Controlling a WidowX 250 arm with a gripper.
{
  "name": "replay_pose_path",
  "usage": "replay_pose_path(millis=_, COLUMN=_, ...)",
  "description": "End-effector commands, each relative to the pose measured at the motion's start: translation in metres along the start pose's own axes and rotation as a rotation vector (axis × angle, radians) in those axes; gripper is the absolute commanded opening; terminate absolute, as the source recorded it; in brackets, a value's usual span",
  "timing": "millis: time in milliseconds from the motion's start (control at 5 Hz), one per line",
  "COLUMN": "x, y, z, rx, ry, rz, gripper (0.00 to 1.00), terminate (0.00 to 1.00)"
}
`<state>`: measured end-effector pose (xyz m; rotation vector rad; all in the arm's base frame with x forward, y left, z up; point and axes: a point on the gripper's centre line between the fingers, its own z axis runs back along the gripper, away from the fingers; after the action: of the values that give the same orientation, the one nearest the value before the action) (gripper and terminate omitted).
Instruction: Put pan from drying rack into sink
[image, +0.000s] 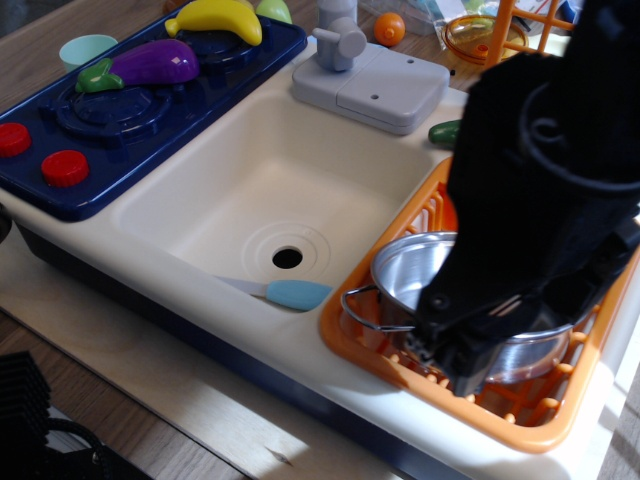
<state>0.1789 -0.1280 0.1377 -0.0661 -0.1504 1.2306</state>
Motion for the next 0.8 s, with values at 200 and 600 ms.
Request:
replay_pose_path(millis=200, x=0.011, y=0.005, z=-0.016, rx=-0.09, ry=0.015, rz=0.034, gripper=1.0, terminate=0.0)
replay_pose_path(millis=600, x=0.003, y=0.004, z=-0.026, rx=-0.084, ry=-0.033, rz=0.026, gripper=0.0, terminate=0.0)
